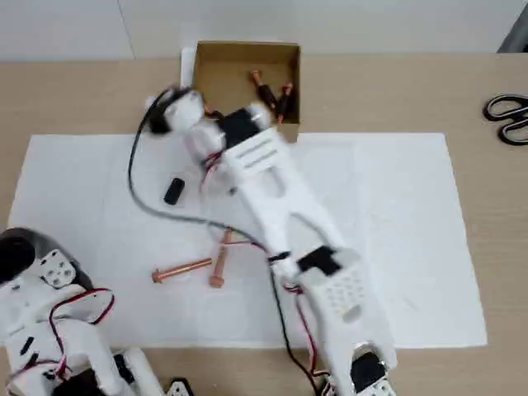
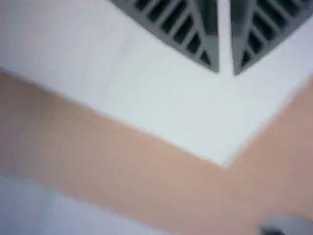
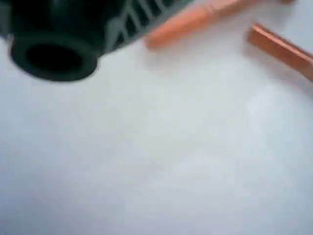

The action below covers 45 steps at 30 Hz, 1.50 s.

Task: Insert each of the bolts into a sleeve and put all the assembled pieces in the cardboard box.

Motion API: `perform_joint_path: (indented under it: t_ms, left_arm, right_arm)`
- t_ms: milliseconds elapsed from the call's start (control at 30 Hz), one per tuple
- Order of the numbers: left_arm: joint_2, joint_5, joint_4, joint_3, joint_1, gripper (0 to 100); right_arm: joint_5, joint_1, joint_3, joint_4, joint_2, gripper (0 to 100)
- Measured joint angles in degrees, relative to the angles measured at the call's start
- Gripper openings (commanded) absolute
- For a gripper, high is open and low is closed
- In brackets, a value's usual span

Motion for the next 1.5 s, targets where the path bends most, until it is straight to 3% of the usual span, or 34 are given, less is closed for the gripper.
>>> perform_joint_path:
  t_ms: [267, 500, 667, 833, 1000, 1267, 1500]
  left_arm:
    - [34.20, 10.73, 7.47, -19.08, 7.47, 1]
    - [62.59, 33.49, 14.68, -29.54, 21.19, 1]
    - [69.89, 52.75, 14.68, -31.91, 26.11, 1]
    - [70.33, 64.18, 16.18, -31.47, 30.68, 1]
    - [70.59, 67.69, 15.74, -30.68, 32.53, 4]
    - [70.68, 67.87, 10.29, -22.42, 32.62, 27]
    - [70.68, 65.67, 11.96, -20.48, 32.97, 20]
  right_arm:
    - [2.73, 2.99, 22.68, 0.09, -24.79, 0.4]
    - [0.88, 5.63, 41.49, -2.81, -42.90, 0.5]
    - [-2.11, 13.54, 54.15, -7.82, -51.08, 0.5]
    - [-2.37, 17.76, 64.18, -10.37, -54.86, 0.5]
    - [-2.37, 18.20, 67.60, -11.25, -55.74, 0.5]
    - [-2.37, 18.20, 67.69, -11.25, -55.74, 0.5]
    - [-2.37, 18.20, 67.69, -11.25, -55.74, 0.5]
